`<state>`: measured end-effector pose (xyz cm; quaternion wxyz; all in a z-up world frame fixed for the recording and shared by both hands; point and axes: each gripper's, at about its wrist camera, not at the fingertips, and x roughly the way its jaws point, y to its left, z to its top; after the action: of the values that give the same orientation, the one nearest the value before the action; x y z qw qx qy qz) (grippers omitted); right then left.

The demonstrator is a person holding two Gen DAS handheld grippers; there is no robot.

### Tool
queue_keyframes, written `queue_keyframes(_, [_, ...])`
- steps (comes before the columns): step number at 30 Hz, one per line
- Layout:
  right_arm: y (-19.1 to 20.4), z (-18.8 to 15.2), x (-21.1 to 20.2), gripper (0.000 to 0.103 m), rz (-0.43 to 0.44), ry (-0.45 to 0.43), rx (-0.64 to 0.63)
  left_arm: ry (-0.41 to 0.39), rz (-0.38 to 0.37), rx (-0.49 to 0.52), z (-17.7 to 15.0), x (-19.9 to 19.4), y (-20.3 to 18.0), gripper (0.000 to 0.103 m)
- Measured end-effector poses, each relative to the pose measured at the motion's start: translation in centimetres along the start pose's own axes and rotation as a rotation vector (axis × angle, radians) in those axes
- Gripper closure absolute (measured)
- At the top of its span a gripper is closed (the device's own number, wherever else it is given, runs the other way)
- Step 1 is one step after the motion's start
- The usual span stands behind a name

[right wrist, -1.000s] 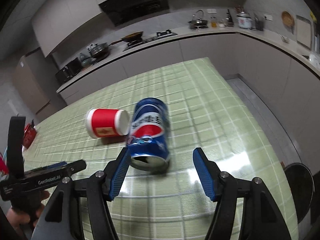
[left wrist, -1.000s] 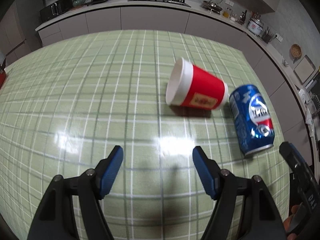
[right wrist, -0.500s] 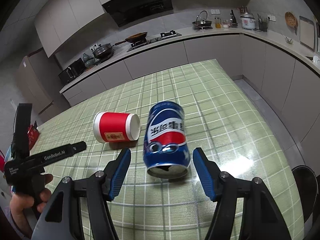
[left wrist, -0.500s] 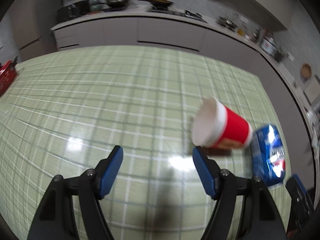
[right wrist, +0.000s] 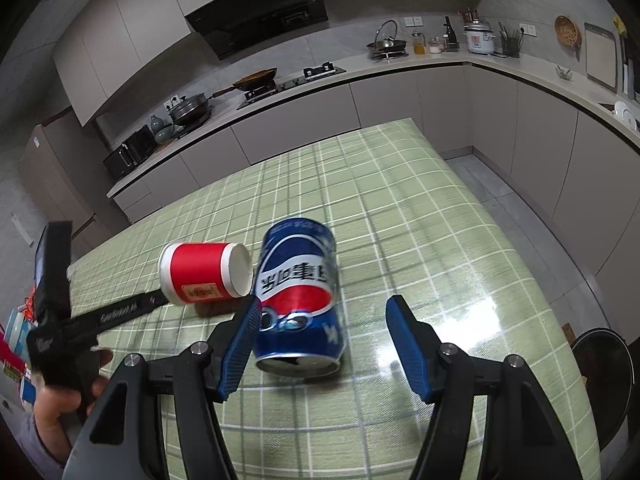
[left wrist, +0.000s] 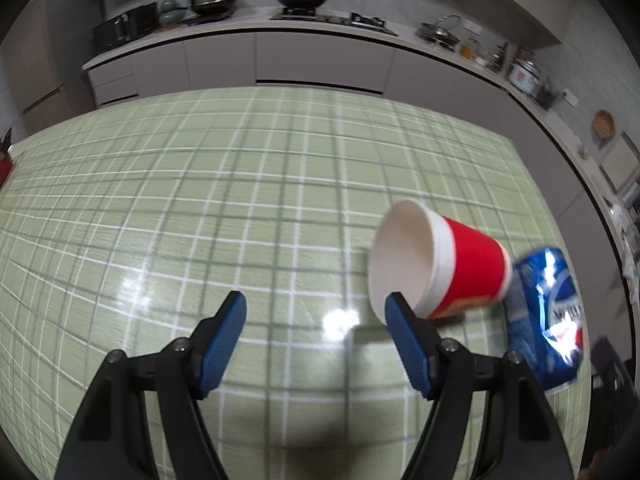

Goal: Collect trash
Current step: 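Close the right tool around the blue Pepsi can and lift it, then grasp the red paper cup with the left tool while the right tool holds the can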

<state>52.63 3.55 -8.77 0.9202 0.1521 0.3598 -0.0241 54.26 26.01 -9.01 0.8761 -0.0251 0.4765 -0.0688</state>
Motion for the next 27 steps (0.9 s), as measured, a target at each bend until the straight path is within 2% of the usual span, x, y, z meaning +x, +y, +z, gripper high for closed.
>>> queue_keyframes(15, [-1.0,-0.1,0.5,0.036,0.011,0.018,0.014,0.058,-0.15,0.084,-4.0,-3.1,-4.0,0.03])
queue_keyframes(23, [-1.0,0.1,0.5,0.036,0.03,0.017,0.017,0.003,-0.169,0.093,-4.4,-5.5,-3.1,0.03])
queue_keyframes(27, [-0.8,0.1,0.6,0.036,0.035,0.02,0.018,-0.02,-0.192,0.111,-3.5,-6.0,-3.5,0.03])
